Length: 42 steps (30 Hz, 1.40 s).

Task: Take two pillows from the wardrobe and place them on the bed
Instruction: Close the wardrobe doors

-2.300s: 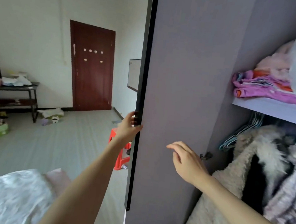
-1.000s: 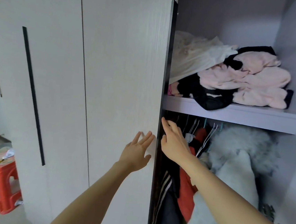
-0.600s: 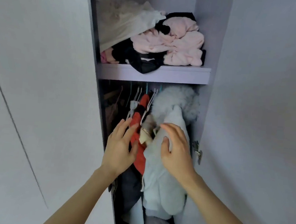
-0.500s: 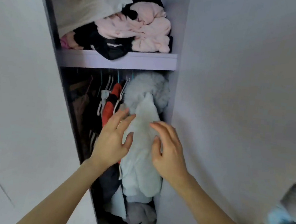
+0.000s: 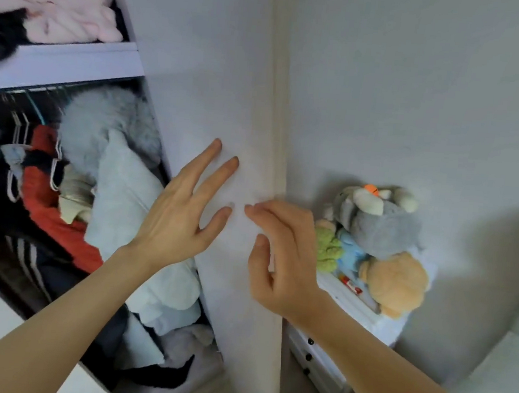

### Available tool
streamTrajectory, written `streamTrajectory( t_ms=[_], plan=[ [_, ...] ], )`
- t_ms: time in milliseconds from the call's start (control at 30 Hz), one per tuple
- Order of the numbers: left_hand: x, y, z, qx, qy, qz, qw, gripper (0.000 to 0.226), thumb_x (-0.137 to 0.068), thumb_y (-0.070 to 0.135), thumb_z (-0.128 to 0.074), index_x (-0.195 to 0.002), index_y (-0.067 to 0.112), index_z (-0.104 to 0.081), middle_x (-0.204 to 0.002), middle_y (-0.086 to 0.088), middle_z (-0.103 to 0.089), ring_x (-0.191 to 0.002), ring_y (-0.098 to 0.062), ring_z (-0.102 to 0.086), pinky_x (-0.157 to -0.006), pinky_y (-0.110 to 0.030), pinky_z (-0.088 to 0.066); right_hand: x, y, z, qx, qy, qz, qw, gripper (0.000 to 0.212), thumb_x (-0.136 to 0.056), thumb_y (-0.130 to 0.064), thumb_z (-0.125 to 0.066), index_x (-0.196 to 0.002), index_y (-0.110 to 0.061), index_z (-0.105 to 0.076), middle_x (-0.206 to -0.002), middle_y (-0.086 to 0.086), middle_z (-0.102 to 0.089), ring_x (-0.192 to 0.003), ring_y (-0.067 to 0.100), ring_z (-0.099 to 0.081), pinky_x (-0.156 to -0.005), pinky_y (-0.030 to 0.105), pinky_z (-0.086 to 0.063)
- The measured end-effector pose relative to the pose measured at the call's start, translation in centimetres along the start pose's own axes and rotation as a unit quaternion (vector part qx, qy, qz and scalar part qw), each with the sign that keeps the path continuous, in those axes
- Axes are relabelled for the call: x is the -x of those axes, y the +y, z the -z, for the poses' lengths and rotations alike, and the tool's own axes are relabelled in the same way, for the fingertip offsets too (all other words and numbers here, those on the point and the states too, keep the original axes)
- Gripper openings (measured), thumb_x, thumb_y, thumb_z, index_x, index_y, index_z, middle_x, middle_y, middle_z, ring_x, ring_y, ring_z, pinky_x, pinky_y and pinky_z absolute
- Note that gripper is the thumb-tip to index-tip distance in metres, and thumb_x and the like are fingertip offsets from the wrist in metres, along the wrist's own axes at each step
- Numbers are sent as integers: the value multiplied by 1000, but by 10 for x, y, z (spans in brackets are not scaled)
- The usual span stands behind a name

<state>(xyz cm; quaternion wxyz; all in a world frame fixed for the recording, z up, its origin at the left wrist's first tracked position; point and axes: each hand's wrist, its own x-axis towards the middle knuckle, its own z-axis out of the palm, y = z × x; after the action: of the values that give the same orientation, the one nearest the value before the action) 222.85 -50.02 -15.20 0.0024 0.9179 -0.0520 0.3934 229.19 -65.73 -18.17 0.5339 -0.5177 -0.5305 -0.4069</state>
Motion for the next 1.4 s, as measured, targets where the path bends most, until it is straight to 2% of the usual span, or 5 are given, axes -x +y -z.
streamTrajectory(
  t_ms=[267, 500, 900, 1233, 1400],
  plan=[
    [10, -1, 19, -25, -15, 16, 999, 60, -89, 32, -46, -143, 24, -21, -152, -2, -16, -132, -20, -34, -78, -24, -46, -16, 15, -5, -66, 75, -116, 988, 41, -82, 0, -34, -122, 2, -41, -106, 0, -38, -93, -8, -40, -84, 9, -37],
    [12, 10, 27, -6, -39, 13, 999, 60, -93, 40, -38, -145, 26, -11, -154, -4, -10, -141, -17, -18, -109, -36, -31, -9, 10, -15, -283, -70, -194, 937, 47, -92, -13, -25, -138, -21, -18, -141, -16, -28, -132, -1, -30, -109, 18, -25],
    [51, 14, 105, 29, 37, 120, 992, 75, -92, 56, -26, -137, -4, -32, -141, -17, -41, -132, -28, -38, -105, -51, -35, 3, -38, -90, -366, -99, -38, 925, 45, -100, -28, -23, -143, -19, -21, -149, 7, -22, -135, 30, -27, -111, 41, -23],
    [106, -13, 170, -115, 144, 236, 954, 48, -90, 32, -40, -135, 19, -34, -131, 27, -36, -118, 15, -35, -98, -4, -25, -6, -72, -177, -259, -177, 98, 944, 52, -82, -8, -43, -134, -11, -37, -145, 14, -31, -137, 25, -25, -110, 52, -23],
    [147, -67, 200, -319, 127, 367, 865, 67, -88, 50, -39, -144, 21, -19, -149, -7, -31, -138, -18, -28, -107, -40, -27, -20, -78, -243, -165, -265, 184, 932, 58, -77, -9, -36, -135, -17, -36, -149, 7, -23, -140, 23, -15, -109, 62, -10]
  ],
)
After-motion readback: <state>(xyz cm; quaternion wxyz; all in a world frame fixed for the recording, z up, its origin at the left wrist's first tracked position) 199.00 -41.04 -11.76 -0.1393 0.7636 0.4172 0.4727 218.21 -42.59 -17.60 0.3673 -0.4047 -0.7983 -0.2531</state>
